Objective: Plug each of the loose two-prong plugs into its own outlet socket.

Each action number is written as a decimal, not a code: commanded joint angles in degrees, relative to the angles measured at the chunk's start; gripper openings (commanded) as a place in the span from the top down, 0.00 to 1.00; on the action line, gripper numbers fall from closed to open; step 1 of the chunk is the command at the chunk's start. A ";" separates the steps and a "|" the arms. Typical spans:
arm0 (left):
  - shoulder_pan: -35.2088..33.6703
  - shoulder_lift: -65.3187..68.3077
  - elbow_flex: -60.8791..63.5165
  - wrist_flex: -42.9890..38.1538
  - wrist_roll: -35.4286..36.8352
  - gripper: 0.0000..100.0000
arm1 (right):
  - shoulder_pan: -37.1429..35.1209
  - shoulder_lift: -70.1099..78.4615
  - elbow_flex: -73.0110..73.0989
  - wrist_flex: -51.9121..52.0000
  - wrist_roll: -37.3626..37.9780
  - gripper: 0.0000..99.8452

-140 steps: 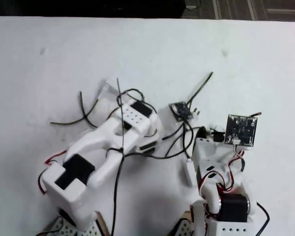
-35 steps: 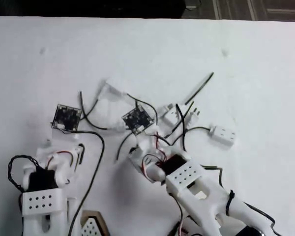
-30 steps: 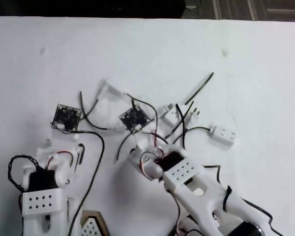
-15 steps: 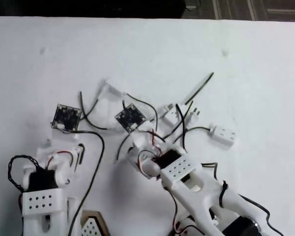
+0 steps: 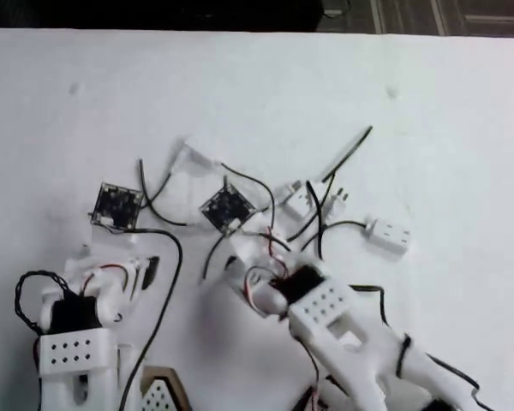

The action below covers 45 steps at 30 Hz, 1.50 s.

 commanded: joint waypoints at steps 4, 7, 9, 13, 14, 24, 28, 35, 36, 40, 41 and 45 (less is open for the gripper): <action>-0.48 -0.84 -0.18 -1.05 -0.35 0.71 | -3.56 -20.00 -1.76 11.30 0.44 0.79; -0.22 -0.84 -0.18 -0.97 -0.53 0.71 | -3.47 -27.03 -4.04 19.21 0.18 0.79; -0.13 -0.84 -0.18 -0.79 -0.53 0.71 | -3.47 -31.25 -6.51 24.84 -2.46 0.79; 0.13 -0.92 -0.53 -0.70 -0.53 0.70 | -3.38 -38.90 -11.16 35.65 -5.27 0.79; 0.92 -0.92 -0.62 -0.70 -0.53 0.70 | -3.30 -40.66 -11.96 37.85 -5.36 0.79; 15.34 -0.57 -11.87 12.84 -0.18 0.66 | 16.40 -46.81 -13.27 44.35 -5.71 0.79; 24.40 -0.40 -12.66 13.19 0.00 0.66 | 26.77 -46.20 -13.27 44.97 -5.71 0.79; 33.54 2.95 -13.36 9.76 3.87 0.66 | 35.30 -46.20 -13.27 44.70 -5.54 0.79; 34.24 5.58 -14.15 8.97 3.87 0.66 | 35.30 -46.20 -13.27 44.70 -5.54 0.79; 35.12 21.05 -21.45 5.63 3.96 0.66 | 35.21 -46.20 -13.27 44.70 -5.63 0.79; 35.47 25.54 -23.91 5.27 3.96 0.66 | 35.38 -46.20 -13.27 44.70 -5.63 0.79; 39.25 40.40 -30.95 5.01 3.96 0.67 | 35.65 -46.20 -13.10 44.70 -5.63 0.79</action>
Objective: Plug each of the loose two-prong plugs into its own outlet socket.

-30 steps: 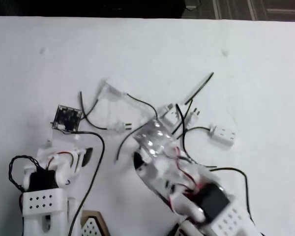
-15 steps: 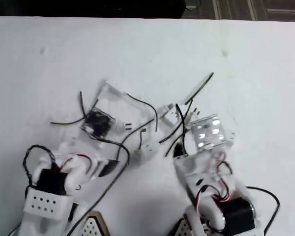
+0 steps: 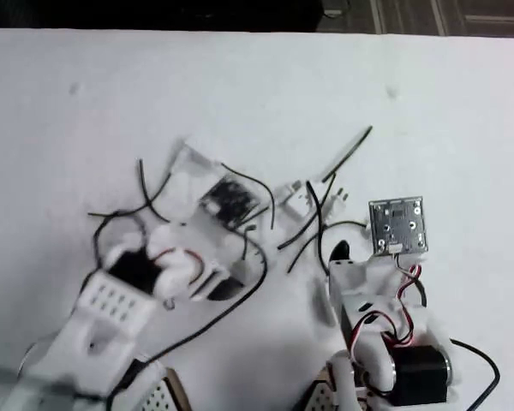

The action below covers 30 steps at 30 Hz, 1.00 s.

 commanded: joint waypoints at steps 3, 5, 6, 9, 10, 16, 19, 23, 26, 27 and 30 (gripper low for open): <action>5.93 16.40 -7.91 -2.90 0.97 0.67 | 1.01 0.66 -2.29 -0.04 -0.35 0.79; 7.43 18.77 -8.18 -5.10 3.34 0.67 | 1.01 0.57 -2.29 -0.04 -0.35 0.79; 7.87 19.74 -8.18 -6.33 4.13 0.67 | 1.01 0.48 -2.29 -0.04 -0.35 0.79; 7.96 22.55 -8.26 -9.58 4.57 0.67 | 1.01 0.22 -2.29 0.13 -0.35 0.79; 7.78 23.87 -8.26 -10.64 4.66 0.67 | 1.01 0.22 -2.29 0.22 -0.35 0.79; 7.69 32.31 -10.02 -15.30 4.48 0.76 | 1.01 0.22 -2.20 0.22 -0.35 0.79; 8.04 34.86 -12.31 -13.54 4.48 0.81 | 1.01 0.22 -2.20 0.31 -0.35 0.79; 8.13 35.38 -12.48 -13.45 4.40 0.89 | 1.01 0.22 -2.20 0.31 -0.35 0.79; 8.13 34.86 -12.40 -13.36 4.40 0.96 | 1.10 0.22 -2.20 0.31 -0.35 0.79; 8.13 34.24 -12.40 -13.27 4.40 0.98 | 1.19 0.22 -2.20 0.31 -0.35 0.79; 7.60 30.02 -13.54 -9.93 4.31 0.98 | 2.77 0.22 -2.20 0.22 -0.35 0.79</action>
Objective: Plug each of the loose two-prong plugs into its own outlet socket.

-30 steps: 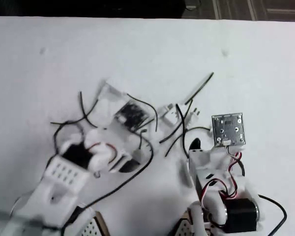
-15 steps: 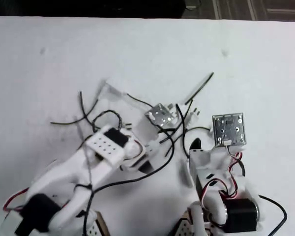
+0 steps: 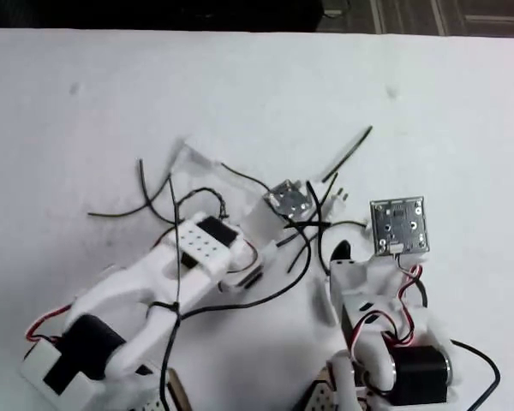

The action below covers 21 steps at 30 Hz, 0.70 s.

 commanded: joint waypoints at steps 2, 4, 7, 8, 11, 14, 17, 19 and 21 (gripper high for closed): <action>-0.84 -9.36 -4.66 6.24 -1.41 0.98 | 1.98 0.22 -2.20 0.04 -0.35 0.79; -1.80 -14.46 -6.42 9.14 -2.90 0.98 | 1.89 0.22 -2.20 0.04 -0.35 0.79; -6.29 -20.26 -8.88 10.29 -3.60 0.98 | 1.63 0.22 -2.20 0.04 -0.35 0.79; -8.31 -21.41 -9.76 10.20 -3.60 0.98 | 1.54 0.31 -2.20 0.04 -0.35 0.79; -14.46 -22.11 -13.63 10.20 -3.96 0.98 | 1.54 0.40 -2.20 0.13 -0.35 0.79; -19.38 -22.11 -17.32 9.41 -6.51 0.98 | 1.45 0.57 -2.20 0.22 -0.35 0.79; -22.81 -22.02 -18.73 4.84 -7.12 0.98 | 1.45 0.57 -2.20 0.22 -0.35 0.79; -24.40 -21.14 -18.73 0.79 -7.12 0.98 | 1.45 0.57 -2.11 0.22 -0.35 0.79; -25.10 -18.15 -18.99 -2.20 -7.12 0.98 | 1.45 0.57 -1.58 0.04 -0.35 0.79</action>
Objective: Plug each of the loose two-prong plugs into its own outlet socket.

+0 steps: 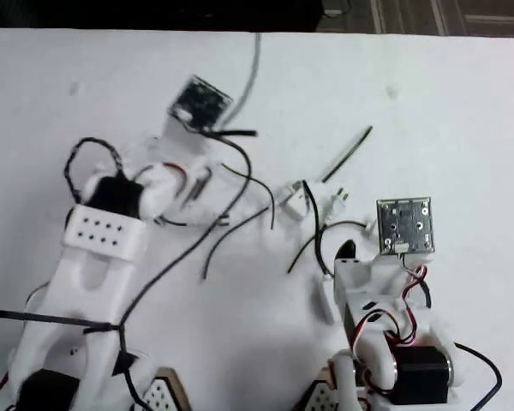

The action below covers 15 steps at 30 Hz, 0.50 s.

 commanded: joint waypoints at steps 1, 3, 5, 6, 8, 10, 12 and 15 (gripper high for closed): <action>-1.71 3.21 -3.43 -6.51 -0.35 0.98 | 0.13 0.57 -1.14 -0.04 -0.35 0.79; -1.71 8.75 -5.10 -8.53 -0.35 0.98 | 0.13 0.57 -0.44 -0.04 -0.26 0.79; -1.71 15.16 -8.62 -9.32 -0.35 0.98 | 0.13 0.57 -0.35 -0.04 -0.18 0.79; -1.54 18.68 -10.90 -9.41 -0.35 0.98 | 0.13 0.57 -0.35 -0.04 -0.18 0.79; -1.19 25.80 -16.09 -9.14 -0.26 0.98 | 0.13 0.57 -0.35 -0.04 -0.18 0.79; -0.48 32.66 -21.19 -8.09 -0.35 0.98 | 0.13 0.57 -0.35 -0.04 -0.18 0.79; -0.04 39.08 -26.64 -5.80 -0.35 0.98 | 0.13 0.57 -0.35 -0.04 -0.18 0.79; 0.84 47.16 -34.73 -1.05 -0.44 0.95 | 0.13 0.57 -0.35 -0.04 -0.09 0.79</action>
